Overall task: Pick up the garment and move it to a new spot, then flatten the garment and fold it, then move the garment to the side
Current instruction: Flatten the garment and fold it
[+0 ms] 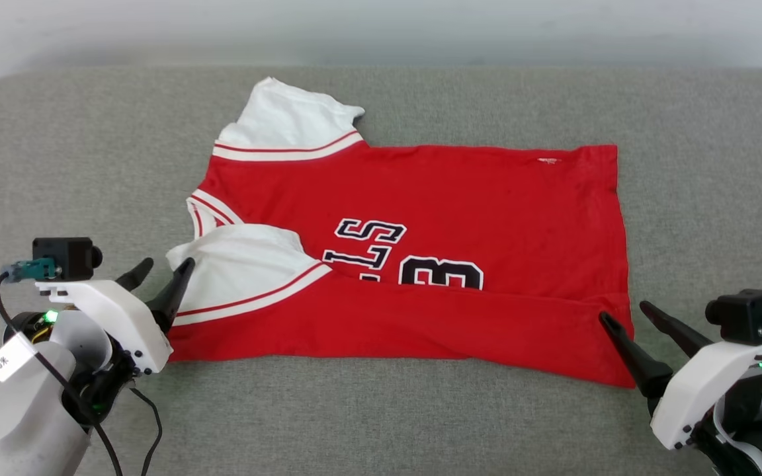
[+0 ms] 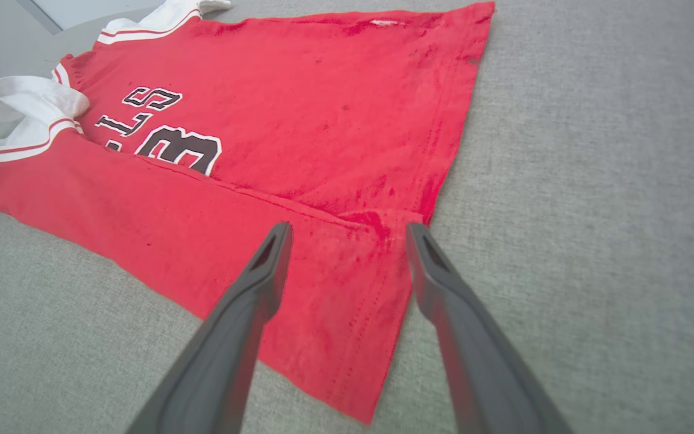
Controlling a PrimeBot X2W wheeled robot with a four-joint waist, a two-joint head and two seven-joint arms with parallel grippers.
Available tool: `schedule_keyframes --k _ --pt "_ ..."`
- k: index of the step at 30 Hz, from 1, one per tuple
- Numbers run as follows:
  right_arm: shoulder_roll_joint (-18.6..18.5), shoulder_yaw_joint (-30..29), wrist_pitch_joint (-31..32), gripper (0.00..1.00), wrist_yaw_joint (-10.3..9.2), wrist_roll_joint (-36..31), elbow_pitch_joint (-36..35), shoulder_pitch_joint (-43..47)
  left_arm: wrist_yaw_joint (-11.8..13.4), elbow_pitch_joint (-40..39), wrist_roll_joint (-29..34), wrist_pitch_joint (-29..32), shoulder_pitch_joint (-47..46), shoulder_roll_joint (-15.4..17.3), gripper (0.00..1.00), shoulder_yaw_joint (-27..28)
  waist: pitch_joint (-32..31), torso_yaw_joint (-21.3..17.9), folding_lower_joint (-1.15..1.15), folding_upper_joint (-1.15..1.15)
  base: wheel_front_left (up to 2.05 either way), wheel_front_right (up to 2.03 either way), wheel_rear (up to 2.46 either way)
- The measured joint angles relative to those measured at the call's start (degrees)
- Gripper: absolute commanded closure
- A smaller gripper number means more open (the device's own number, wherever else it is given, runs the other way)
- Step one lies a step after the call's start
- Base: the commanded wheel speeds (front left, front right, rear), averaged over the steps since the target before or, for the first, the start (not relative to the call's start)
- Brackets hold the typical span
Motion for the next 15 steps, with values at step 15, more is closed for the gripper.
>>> schedule_keyframes --k 15 --pt "0.8 -1.9 4.0 0.0 0.0 -2.1 -5.2 4.3 0.0 -12.9 -4.0 32.8 -6.1 10.1 0.0 -11.9 -5.0 2.5 -0.01 0.0 0.0 0.0 0.0"
